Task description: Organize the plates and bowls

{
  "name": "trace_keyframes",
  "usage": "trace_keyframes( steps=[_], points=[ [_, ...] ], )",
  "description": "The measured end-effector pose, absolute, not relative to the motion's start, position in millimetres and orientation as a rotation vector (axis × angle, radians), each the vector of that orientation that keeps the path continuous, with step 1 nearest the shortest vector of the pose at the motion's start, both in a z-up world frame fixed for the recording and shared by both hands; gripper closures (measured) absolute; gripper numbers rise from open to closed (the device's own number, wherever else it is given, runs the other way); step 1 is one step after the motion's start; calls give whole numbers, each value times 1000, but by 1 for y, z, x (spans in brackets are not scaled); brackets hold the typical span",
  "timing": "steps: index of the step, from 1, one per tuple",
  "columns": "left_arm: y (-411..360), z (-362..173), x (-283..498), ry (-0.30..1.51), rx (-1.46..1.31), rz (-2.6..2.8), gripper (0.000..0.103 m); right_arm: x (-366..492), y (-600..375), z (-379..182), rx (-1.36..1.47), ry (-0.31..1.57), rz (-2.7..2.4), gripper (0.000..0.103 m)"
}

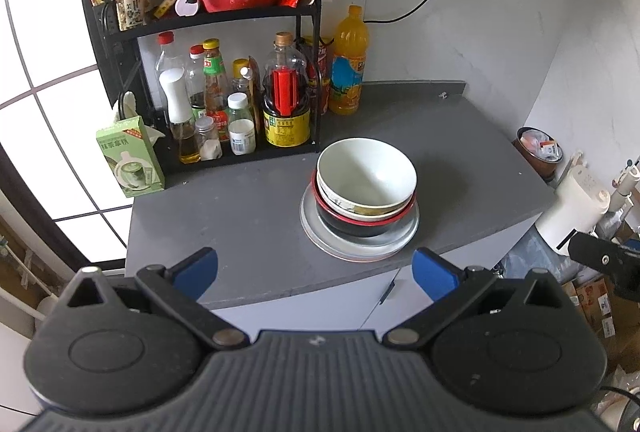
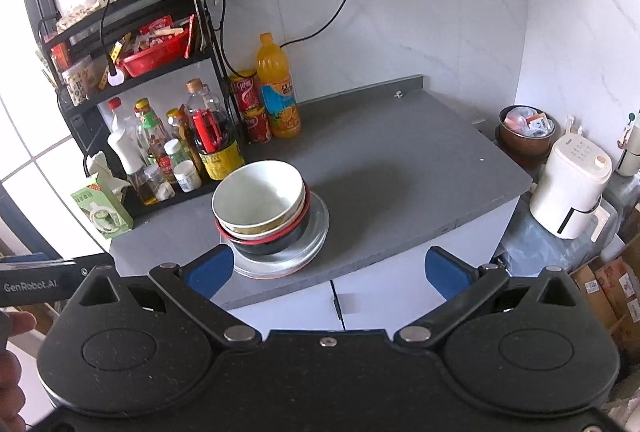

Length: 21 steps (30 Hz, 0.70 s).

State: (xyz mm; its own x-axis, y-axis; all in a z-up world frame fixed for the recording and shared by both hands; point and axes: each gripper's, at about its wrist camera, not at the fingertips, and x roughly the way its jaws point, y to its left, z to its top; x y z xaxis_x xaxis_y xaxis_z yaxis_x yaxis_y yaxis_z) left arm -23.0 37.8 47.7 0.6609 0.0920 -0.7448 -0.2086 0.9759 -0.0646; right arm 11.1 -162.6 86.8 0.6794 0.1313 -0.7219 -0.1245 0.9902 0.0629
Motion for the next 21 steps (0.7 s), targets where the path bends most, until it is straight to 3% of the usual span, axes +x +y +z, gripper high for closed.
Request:
trace_keyframes(
  steps=[21],
  points=[
    [34,52,-24,838,-136,144,0,10,-163,89,-10,832,152,0]
  ],
)
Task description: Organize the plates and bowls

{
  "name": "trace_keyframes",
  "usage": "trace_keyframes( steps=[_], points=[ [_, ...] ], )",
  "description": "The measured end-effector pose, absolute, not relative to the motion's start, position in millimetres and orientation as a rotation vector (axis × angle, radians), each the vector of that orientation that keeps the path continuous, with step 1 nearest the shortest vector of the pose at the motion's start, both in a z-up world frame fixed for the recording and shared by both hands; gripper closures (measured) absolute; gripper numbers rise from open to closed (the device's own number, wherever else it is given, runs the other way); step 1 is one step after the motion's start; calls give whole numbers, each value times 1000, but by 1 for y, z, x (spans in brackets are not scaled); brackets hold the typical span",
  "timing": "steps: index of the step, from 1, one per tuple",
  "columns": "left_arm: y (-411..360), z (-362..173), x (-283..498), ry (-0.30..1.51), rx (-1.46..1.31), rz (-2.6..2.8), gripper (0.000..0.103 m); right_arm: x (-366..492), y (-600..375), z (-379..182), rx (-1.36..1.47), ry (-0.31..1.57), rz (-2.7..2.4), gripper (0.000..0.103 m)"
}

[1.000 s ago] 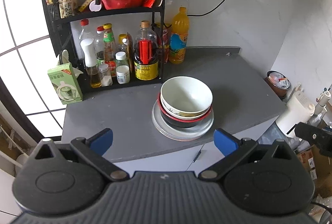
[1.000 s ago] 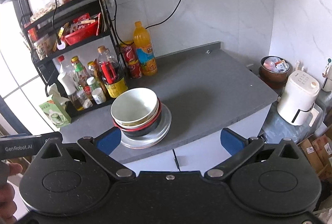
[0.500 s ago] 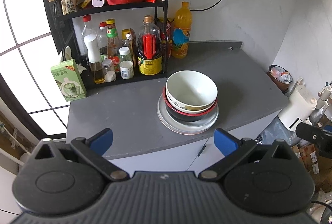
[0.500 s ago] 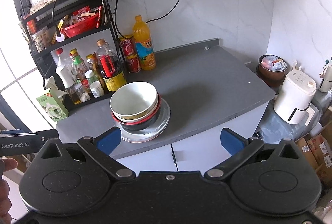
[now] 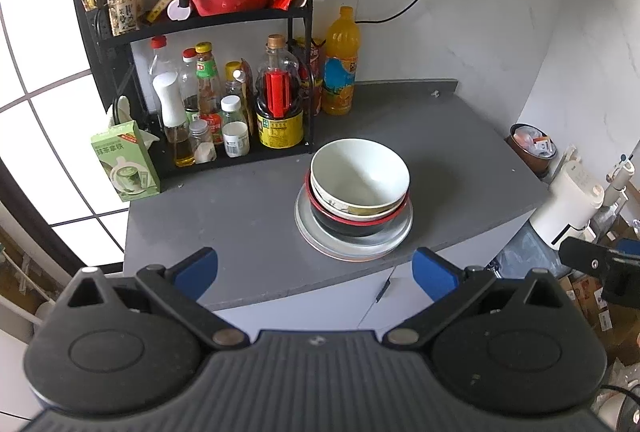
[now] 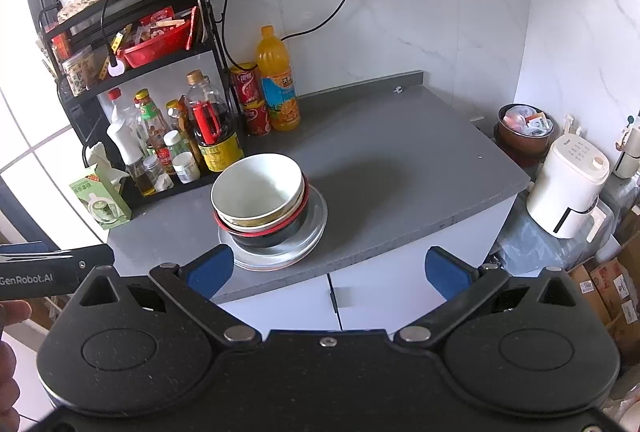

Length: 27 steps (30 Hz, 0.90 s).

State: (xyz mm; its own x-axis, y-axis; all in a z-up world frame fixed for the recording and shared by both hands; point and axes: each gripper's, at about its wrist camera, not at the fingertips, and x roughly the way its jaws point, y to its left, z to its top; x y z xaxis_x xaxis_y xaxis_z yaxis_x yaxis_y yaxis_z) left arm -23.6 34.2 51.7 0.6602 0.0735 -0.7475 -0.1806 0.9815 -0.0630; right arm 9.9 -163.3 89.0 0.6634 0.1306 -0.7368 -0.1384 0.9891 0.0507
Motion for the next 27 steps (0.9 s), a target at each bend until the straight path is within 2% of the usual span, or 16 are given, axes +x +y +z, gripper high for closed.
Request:
trace_keyframes(
  steps=[27],
  points=[
    [32,49,-22,861,-121,142,0,13,-164,90,-20,838,175,0]
  ],
)
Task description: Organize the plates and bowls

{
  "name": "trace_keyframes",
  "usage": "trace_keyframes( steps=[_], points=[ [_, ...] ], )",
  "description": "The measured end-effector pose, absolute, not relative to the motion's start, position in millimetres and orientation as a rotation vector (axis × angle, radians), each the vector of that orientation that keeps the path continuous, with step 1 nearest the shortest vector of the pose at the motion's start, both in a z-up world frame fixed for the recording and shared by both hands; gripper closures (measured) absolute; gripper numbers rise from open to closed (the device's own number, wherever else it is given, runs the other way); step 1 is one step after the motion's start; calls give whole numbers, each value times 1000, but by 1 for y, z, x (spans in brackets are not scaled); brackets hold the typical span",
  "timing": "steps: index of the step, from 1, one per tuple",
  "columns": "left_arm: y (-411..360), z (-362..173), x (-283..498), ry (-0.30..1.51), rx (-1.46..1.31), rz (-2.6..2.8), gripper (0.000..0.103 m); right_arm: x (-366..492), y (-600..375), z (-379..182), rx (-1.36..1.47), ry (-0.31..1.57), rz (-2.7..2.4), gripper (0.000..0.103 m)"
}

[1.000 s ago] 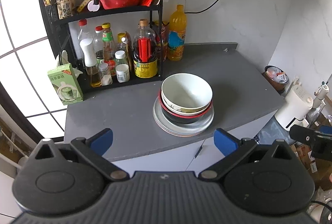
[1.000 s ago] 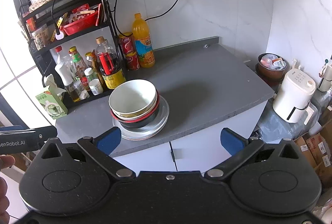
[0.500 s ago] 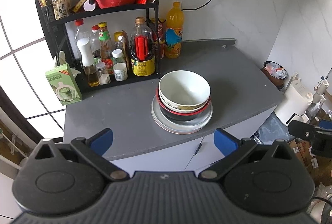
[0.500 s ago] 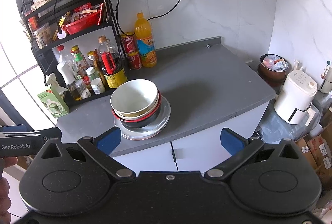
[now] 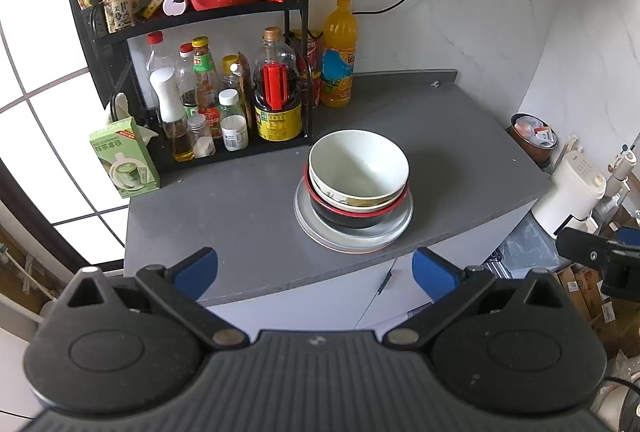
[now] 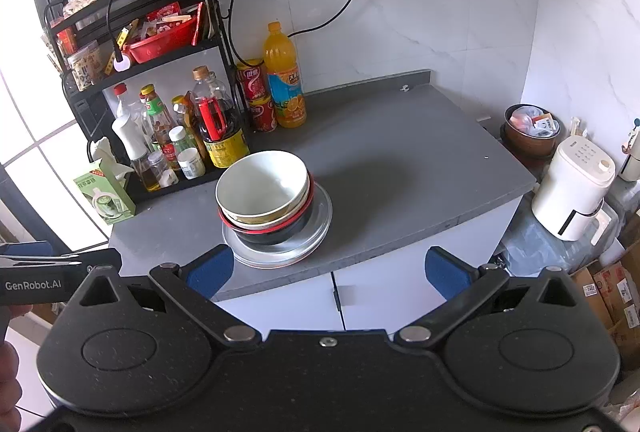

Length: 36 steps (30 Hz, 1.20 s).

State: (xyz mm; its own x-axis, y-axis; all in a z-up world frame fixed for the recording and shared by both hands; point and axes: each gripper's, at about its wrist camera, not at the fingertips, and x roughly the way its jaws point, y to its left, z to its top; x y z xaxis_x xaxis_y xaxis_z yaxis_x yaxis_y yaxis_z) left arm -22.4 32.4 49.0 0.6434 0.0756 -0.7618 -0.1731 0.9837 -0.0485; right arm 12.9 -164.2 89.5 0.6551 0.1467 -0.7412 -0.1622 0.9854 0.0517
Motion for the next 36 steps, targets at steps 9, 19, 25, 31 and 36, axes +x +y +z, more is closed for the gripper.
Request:
trace_keyframes(
  steps=[9,19,25,31,36],
  points=[
    [33,48,-21,862,-120,142,0,13,-164,89,-23,839,175,0],
    [32,46,-17,870,-118,148,0,17,-166,89,-23,837,173,0],
    [31,45,-16,870,-119,150,0,20,-163,89,-29,836,182,0],
    [34,44,-13,878,-121,159,0,22,-161,87,-27,842,182,0],
    [36,44,-11,872,-121,169,0,24,-159,87,-29,840,185,0]
  ],
)
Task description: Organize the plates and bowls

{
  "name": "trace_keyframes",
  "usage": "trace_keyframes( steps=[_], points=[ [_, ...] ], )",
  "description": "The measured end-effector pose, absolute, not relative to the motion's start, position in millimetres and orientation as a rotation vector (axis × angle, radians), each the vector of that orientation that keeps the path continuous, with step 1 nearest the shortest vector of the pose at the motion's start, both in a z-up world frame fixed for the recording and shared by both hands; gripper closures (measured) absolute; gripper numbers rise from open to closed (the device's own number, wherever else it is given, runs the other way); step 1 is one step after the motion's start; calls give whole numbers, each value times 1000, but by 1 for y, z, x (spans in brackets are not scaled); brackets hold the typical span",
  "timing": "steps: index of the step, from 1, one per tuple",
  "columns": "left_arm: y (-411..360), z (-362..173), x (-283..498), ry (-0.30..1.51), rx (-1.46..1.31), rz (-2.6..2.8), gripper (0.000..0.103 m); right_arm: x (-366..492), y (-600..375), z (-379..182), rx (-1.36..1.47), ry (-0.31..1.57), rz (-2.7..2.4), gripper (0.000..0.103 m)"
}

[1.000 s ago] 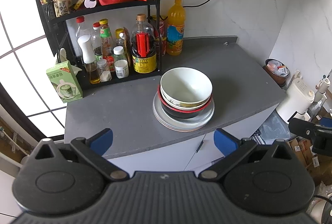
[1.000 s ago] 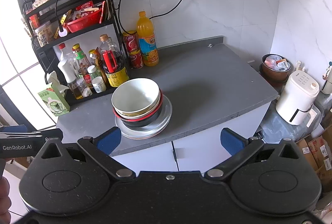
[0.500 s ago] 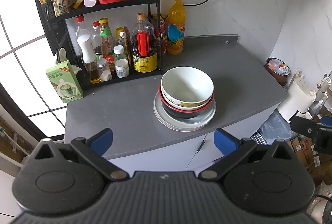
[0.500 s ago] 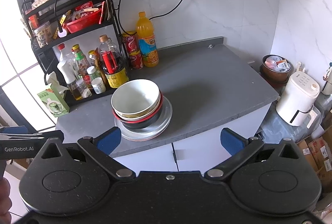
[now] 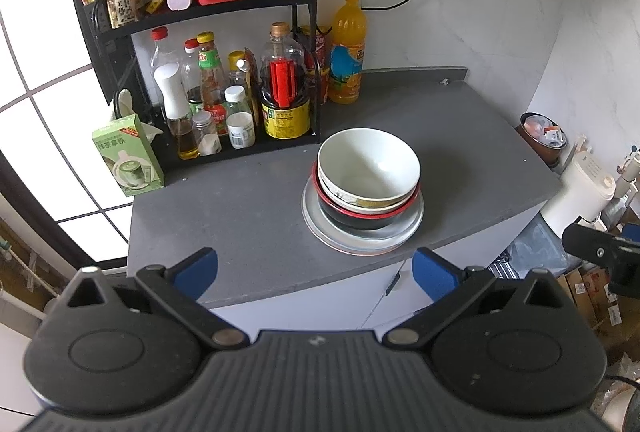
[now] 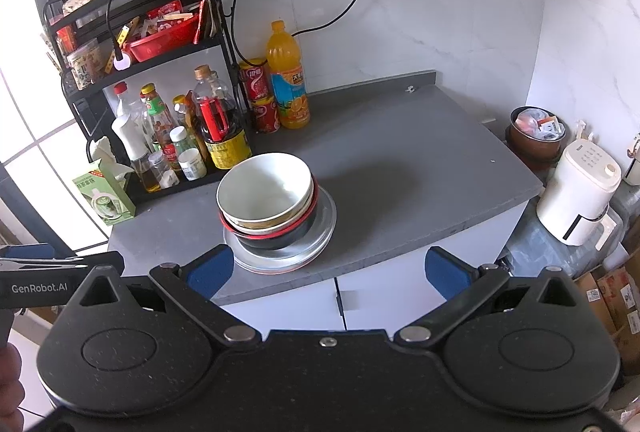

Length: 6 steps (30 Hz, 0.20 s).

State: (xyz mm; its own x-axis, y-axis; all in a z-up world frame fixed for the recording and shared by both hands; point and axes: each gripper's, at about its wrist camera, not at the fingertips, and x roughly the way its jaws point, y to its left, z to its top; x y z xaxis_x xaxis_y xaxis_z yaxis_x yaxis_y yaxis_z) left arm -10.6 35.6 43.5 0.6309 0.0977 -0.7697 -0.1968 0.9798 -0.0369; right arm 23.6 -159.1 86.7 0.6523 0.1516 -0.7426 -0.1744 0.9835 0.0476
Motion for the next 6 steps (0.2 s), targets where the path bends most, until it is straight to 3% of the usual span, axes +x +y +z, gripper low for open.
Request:
trace_keyframes(
  steps=[6],
  points=[
    [36,42,-9,876,-124,172,0,26,-156,85,-31,841,189,0]
  ],
)
